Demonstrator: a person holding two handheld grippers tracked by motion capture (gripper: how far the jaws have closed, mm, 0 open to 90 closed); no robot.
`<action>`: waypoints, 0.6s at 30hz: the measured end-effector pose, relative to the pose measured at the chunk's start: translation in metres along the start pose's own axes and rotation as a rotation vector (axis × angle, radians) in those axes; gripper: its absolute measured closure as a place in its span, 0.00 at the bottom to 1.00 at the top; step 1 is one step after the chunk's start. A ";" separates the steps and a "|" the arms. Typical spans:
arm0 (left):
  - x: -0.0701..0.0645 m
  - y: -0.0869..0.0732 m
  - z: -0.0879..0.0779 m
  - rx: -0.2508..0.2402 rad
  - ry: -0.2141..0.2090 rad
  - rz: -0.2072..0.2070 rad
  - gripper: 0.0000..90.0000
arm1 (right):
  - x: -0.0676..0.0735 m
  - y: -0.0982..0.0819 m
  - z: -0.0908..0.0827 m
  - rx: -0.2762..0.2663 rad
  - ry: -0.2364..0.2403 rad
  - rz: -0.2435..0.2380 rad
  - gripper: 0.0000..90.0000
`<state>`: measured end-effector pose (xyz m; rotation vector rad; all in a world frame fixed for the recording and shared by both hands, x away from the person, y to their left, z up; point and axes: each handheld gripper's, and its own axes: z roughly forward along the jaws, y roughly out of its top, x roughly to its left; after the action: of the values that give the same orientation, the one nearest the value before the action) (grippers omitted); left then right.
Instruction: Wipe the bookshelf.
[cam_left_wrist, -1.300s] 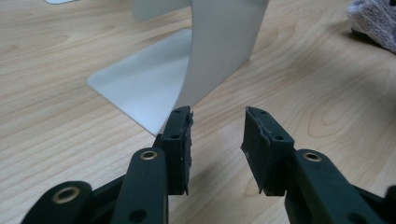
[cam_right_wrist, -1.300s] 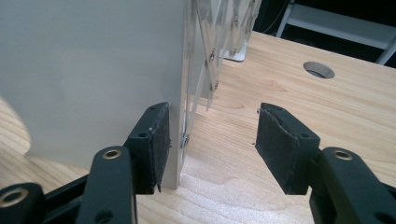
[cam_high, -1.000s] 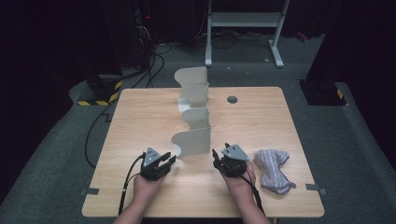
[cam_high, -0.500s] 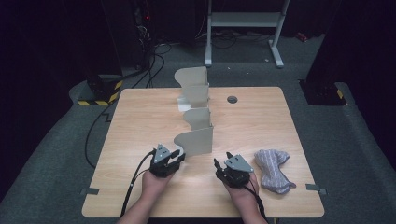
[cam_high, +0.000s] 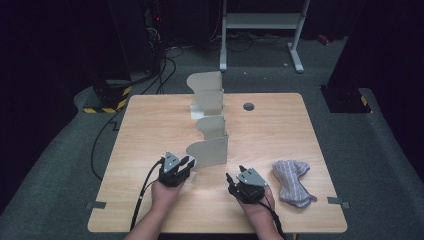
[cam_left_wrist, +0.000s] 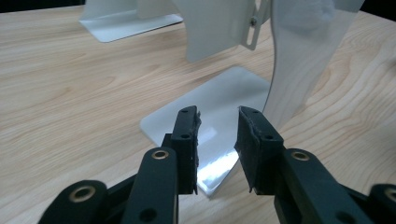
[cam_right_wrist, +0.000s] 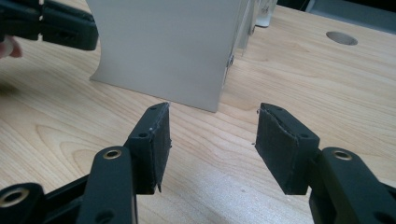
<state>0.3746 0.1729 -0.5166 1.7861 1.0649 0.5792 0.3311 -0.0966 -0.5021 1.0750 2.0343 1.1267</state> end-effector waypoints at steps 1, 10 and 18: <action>-0.001 0.002 0.001 0.005 -0.003 0.005 0.77 | 0.000 0.000 0.000 0.000 0.000 -0.001 0.50; -0.027 -0.001 -0.003 -0.002 -0.075 0.054 0.76 | -0.001 -0.001 0.001 0.003 -0.003 0.000 0.50; -0.061 -0.005 -0.001 -0.008 -0.173 0.096 0.75 | 0.002 -0.004 0.002 0.012 0.003 -0.011 0.50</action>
<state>0.3406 0.1220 -0.5162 1.8521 0.8624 0.4763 0.3299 -0.0950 -0.5063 1.0671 2.0491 1.1120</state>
